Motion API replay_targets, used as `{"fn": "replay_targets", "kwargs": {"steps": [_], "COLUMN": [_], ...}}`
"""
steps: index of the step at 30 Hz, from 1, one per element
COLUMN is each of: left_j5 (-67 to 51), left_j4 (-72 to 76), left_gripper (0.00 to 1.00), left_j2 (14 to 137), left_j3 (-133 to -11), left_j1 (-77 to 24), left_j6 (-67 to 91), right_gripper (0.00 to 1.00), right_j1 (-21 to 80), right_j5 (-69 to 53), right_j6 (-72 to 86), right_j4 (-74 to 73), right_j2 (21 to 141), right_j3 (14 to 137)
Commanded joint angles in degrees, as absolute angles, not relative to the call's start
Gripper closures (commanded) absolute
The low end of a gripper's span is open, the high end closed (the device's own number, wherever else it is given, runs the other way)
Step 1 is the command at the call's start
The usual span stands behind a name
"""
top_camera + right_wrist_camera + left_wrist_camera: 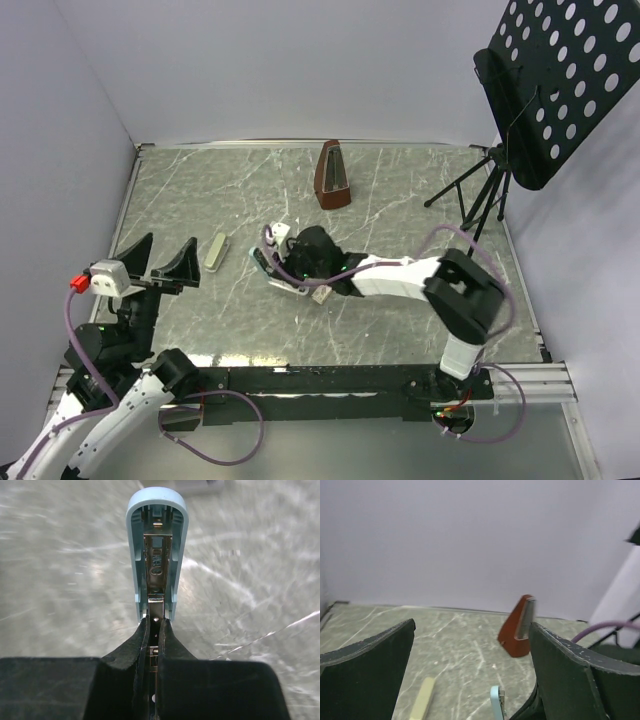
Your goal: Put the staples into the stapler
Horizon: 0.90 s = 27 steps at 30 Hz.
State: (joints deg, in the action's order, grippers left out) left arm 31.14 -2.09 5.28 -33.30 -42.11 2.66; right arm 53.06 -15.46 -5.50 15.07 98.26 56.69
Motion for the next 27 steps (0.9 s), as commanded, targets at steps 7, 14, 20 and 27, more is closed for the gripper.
{"fn": "replay_targets", "kwargs": {"steps": [7,14,20,27], "left_j5": [37.9,31.7,28.5,27.3], "left_j4": [-3.0,-2.8,-2.5,-2.5], "left_gripper": [0.01,0.01,0.01,0.01], "left_j2": [6.3,7.1,7.3,7.7], "left_j3": [-31.4,-31.2,-30.9,-30.8], "left_j1": [-39.4,-34.6,-30.2,-28.7], "left_j6": [0.7,2.9,4.5,5.0], "right_gripper": [1.00,1.00,1.00,0.98], "right_j1": [56.7,59.1,62.1,63.8], "right_j5": [8.0,17.4,24.0,28.9], "right_j6": [4.8,8.4,8.4,8.3], "right_j4": [31.5,36.4,37.4,36.9], "right_j2": [108.6,110.9,111.3,112.1], "right_j3": [59.6,57.2,55.0,54.1]}}
